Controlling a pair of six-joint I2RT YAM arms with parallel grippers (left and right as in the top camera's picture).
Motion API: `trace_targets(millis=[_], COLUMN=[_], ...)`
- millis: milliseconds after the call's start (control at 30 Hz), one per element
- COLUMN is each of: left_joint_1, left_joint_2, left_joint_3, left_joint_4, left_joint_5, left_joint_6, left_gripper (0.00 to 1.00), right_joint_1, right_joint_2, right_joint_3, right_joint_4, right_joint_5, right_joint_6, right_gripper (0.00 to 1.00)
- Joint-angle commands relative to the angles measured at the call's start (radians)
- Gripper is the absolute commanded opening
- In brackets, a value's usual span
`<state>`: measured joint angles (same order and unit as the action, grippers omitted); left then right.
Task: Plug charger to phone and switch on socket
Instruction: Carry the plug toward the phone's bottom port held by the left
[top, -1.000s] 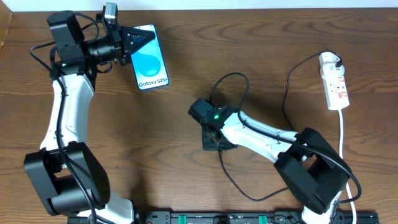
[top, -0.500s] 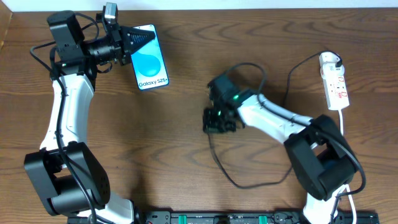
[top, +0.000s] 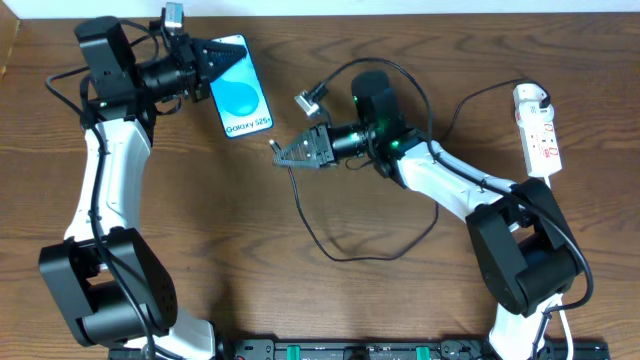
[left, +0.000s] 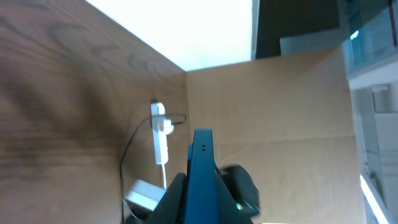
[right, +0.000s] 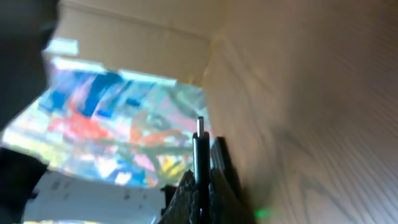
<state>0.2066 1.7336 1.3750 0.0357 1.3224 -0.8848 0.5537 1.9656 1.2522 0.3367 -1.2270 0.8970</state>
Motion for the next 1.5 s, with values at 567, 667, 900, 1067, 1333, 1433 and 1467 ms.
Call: trace_targets(millis=[567,667,900,1067,1333,1433,1467], left_joint_1=[0.003,0.003,0.007,0.007,0.007,0.007,0.007], left_joint_2=[-0.011,-0.011,-0.011,-0.011,-0.011,-0.011,-0.011], left_joint_3=[0.020,0.020,0.020,0.020,0.020,0.020,0.020], left_joint_4=[0.423,0.423,0.427,0.427,0.427,0.427,0.427], left_joint_5=[-0.120,-0.139,-0.166,-0.176,-0.209,-0.209,-0.209], left_joint_6=[-0.378,-0.410,-0.456,-0.457,-0.463,-0.463,-0.463], left_gripper=[0.07,0.07,0.07,0.07,0.07,0.07,0.07], right_joint_1=[0.006,0.005,0.002,0.002,0.002,0.002,0.002], right_joint_2=[0.003,0.003,0.003,0.003,0.003,0.003,0.003], right_joint_3=[0.011,0.011,0.011,0.011,0.011,0.011,0.011], right_joint_4=[0.493,0.562,0.601,0.676,0.871,0.860,0.860], right_joint_5=[-0.103,-0.099,-0.037,0.018,0.101,0.103,0.105], right_joint_6=[0.339,0.372,0.436,0.562,0.708,0.716,0.720], right_gripper=[0.01,0.01,0.01,0.01,0.01,0.01,0.01])
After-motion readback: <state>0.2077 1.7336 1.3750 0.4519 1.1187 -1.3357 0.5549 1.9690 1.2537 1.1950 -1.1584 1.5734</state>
